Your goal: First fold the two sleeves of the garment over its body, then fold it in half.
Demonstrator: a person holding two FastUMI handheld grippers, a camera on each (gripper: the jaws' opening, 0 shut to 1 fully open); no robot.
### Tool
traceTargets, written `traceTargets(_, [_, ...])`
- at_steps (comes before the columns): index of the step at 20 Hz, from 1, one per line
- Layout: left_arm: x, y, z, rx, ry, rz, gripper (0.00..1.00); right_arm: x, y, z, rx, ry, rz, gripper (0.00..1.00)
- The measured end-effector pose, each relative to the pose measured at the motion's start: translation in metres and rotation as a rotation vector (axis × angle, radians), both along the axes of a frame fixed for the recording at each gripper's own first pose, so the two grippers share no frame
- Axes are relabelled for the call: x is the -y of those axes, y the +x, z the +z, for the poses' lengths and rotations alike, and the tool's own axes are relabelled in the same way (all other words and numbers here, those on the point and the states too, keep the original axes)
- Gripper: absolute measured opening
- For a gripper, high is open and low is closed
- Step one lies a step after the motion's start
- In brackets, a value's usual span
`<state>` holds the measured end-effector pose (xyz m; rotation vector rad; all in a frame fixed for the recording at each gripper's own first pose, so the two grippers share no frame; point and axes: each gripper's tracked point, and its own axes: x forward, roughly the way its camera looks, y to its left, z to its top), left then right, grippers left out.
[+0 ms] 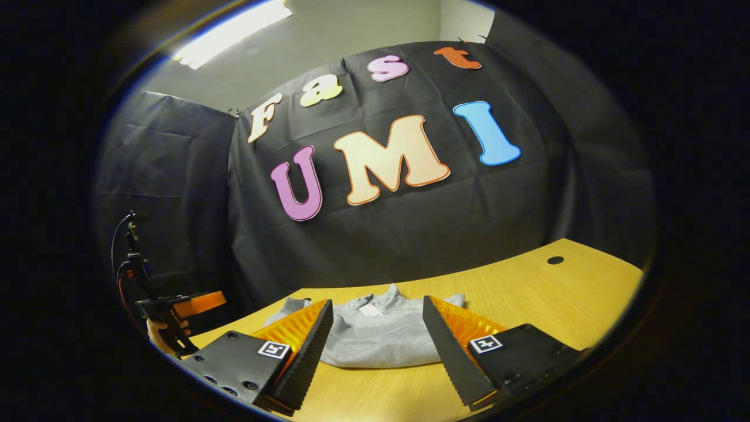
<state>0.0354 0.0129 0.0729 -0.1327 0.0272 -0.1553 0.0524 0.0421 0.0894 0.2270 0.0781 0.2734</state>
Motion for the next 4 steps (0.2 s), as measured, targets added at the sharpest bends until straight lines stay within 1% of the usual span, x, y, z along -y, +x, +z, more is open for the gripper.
traceTargets(2, [-0.005,-0.004,-0.007,0.001,0.012,0.022,0.94,0.000,-0.007,-0.006,0.009,-0.013,-0.002,0.95])
traceTargets(4, [-0.001,-0.009,-0.013,-0.008,0.019,0.019,0.94,0.003,-0.008,-0.017,0.008,-0.038,-0.013,0.95])
